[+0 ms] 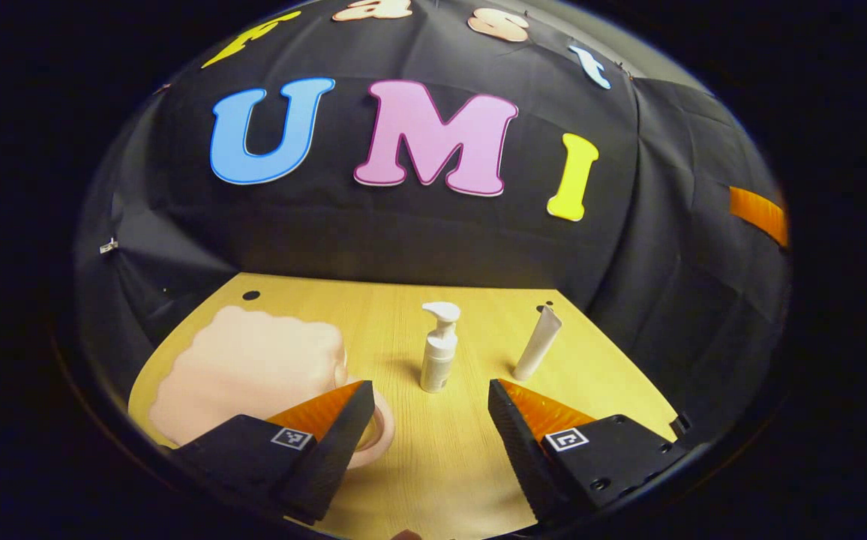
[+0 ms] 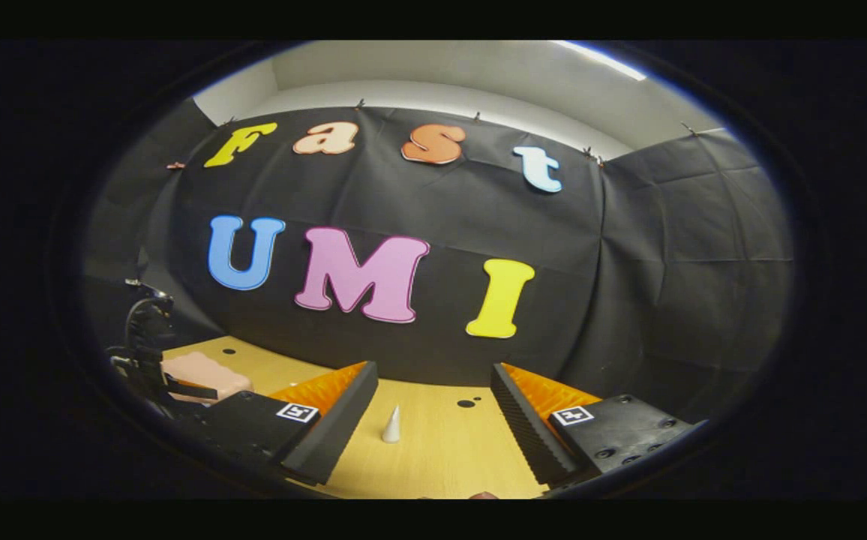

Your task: First open the suitcase, pack the skin care products into it, and then close the suitcase.

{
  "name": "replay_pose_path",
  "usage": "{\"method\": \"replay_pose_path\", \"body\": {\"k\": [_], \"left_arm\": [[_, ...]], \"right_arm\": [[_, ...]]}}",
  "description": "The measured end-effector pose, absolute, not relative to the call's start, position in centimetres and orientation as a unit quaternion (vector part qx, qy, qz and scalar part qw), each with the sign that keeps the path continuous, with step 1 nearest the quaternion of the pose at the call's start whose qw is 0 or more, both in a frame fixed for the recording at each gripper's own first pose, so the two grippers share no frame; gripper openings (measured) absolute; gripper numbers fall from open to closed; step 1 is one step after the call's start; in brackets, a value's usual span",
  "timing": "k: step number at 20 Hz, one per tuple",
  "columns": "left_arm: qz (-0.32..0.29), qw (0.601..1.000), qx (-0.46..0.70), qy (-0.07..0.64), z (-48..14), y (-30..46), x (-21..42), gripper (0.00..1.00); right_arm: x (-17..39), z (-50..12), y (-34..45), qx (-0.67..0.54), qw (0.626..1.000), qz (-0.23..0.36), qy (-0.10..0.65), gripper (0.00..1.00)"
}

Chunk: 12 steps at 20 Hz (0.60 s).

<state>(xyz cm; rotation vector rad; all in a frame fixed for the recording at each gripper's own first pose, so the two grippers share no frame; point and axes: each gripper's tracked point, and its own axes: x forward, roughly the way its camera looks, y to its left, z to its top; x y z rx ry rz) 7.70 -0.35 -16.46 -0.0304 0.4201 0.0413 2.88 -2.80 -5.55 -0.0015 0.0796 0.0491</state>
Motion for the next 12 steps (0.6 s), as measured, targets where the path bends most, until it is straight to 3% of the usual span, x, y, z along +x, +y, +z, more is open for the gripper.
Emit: {"method": "replay_pose_path", "body": {"k": [8, 12], "left_arm": [[0.117, 0.937, 0.004, 0.33, -24.5, 3.7, 10.5, 0.97], [0.136, 0.919, 0.044, 0.367, -26.8, 4.2, 11.0, 0.96]], "right_arm": [[7.0, -11.8, -7.3, 0.05, 0.994, 0.023, 0.096, 0.96], [8.1, -14.7, -8.3, 0.054, 0.989, 0.046, 0.129, 0.96]]}}
